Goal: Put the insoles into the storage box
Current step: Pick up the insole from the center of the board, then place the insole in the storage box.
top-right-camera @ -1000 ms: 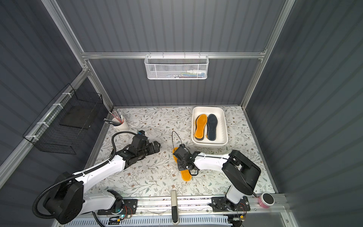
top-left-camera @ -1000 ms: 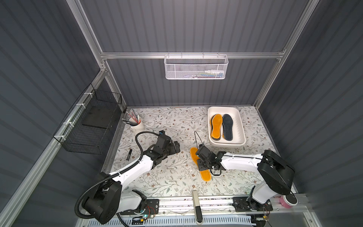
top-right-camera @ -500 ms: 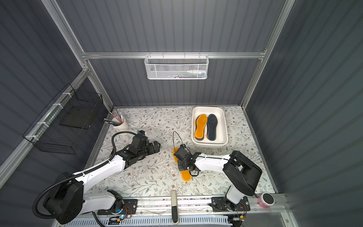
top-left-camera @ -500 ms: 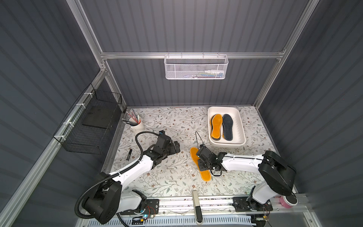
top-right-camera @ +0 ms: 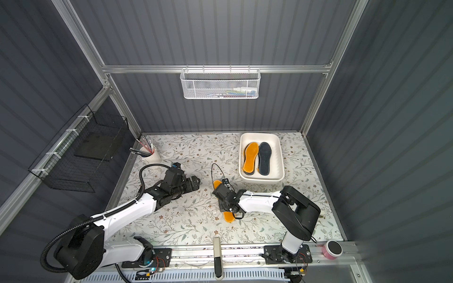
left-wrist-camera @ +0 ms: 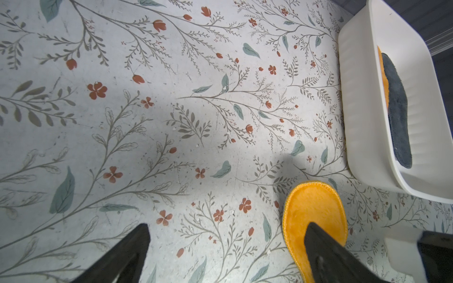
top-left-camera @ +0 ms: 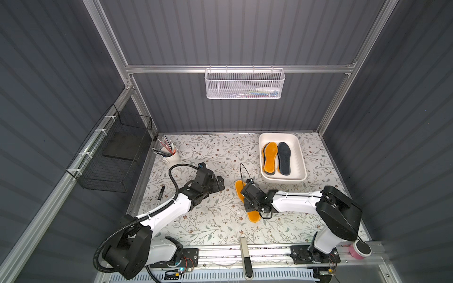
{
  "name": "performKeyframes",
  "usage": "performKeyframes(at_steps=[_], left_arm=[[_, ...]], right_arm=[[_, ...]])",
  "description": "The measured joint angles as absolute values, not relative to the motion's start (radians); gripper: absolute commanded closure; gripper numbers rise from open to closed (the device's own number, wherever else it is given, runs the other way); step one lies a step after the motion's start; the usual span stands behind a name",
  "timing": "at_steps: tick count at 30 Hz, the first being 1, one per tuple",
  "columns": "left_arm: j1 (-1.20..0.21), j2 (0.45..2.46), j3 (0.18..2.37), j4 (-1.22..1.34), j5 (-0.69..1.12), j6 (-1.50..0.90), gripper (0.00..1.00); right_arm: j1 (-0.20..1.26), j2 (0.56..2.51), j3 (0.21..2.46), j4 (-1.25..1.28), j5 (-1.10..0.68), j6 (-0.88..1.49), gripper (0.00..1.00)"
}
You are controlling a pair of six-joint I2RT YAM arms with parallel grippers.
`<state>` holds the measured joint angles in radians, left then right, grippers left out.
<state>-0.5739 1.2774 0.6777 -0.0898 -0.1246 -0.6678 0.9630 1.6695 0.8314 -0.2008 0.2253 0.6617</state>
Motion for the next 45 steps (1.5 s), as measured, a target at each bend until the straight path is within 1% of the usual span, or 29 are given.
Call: performKeyframes(at_steps=[6,11,18,22,25,29,32,35,39,45], left_arm=[[-0.574,1.277,0.678,-0.090,-0.131,-0.668,0.00],[-0.574,1.278,0.678,-0.091,-0.140,-0.667,0.00],[-0.574,1.282,0.688,-0.099,-0.177,-0.667,0.00],[-0.574,1.301,0.714,-0.106,-0.200,-0.665,0.00],[-0.572,1.330,0.741,-0.109,-0.212,-0.659,0.00],[-0.572,1.383,0.788,-0.112,-0.214,-0.648,0.00],[-0.572,1.408,0.815,-0.111,-0.213,-0.640,0.00],[-0.569,1.423,0.830,-0.109,-0.211,-0.640,0.00],[-0.569,1.439,0.847,-0.109,-0.209,-0.640,0.00],[-0.569,1.441,0.867,-0.112,-0.202,-0.640,0.00]], right_arm=[[0.963,1.637,0.804,-0.191,0.212,0.653,0.98],[0.963,1.570,0.765,-0.209,0.203,0.628,0.99],[0.957,1.362,0.741,-0.209,0.214,0.562,1.00],[0.918,1.222,0.739,-0.213,0.219,0.523,1.00],[0.847,1.111,0.740,-0.238,0.218,0.499,1.00],[0.699,0.966,0.741,-0.292,0.198,0.466,1.00],[0.582,0.915,0.753,-0.337,0.162,0.435,1.00],[0.473,0.925,0.786,-0.389,0.115,0.397,1.00],[0.352,0.990,0.841,-0.432,0.044,0.346,1.00],[0.220,1.126,0.931,-0.453,-0.041,0.275,1.00]])
